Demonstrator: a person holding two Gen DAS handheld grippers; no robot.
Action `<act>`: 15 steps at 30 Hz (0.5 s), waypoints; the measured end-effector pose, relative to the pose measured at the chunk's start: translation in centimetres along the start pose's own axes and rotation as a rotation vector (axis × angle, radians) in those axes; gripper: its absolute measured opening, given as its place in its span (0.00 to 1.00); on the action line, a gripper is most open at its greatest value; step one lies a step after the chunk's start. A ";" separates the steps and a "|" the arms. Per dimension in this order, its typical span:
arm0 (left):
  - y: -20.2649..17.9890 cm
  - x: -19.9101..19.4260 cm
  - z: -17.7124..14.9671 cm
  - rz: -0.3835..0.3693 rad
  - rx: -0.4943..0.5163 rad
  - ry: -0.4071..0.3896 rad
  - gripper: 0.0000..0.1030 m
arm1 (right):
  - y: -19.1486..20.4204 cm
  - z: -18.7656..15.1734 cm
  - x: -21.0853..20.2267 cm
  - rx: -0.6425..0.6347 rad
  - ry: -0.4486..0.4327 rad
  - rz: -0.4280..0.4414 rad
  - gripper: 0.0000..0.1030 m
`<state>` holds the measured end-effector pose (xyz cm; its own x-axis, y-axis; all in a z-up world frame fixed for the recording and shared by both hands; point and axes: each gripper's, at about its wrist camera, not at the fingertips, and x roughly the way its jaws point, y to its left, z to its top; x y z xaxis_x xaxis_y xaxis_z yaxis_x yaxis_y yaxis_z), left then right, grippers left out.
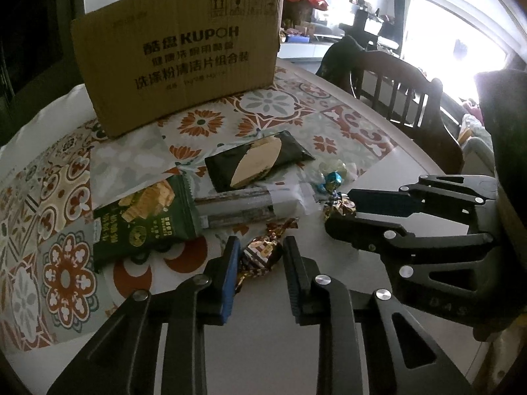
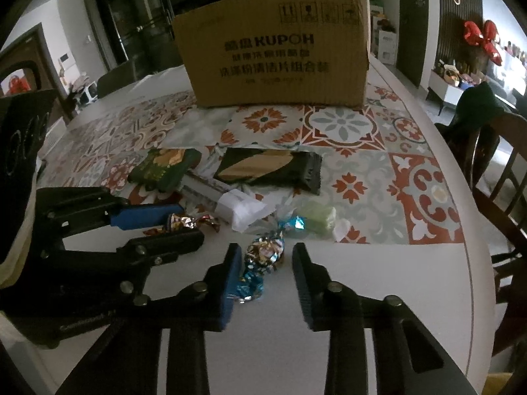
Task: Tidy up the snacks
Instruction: 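Grasp the gold wrapped candy with the left tool while the right tool grasps the blue-silver candy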
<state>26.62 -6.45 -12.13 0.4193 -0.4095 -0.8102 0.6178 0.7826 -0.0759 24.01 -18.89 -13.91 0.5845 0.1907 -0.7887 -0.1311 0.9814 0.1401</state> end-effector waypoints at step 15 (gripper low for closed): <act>-1.0 -1.9 0.0 0.049 -0.021 -0.048 0.26 | -0.5 -0.4 -0.8 0.025 -0.010 0.017 0.26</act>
<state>25.22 -6.41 -10.56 0.4803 -0.3920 -0.7847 0.5821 0.8116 -0.0492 23.31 -19.57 -13.62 0.5899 0.2076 -0.7803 -0.1214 0.9782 0.1685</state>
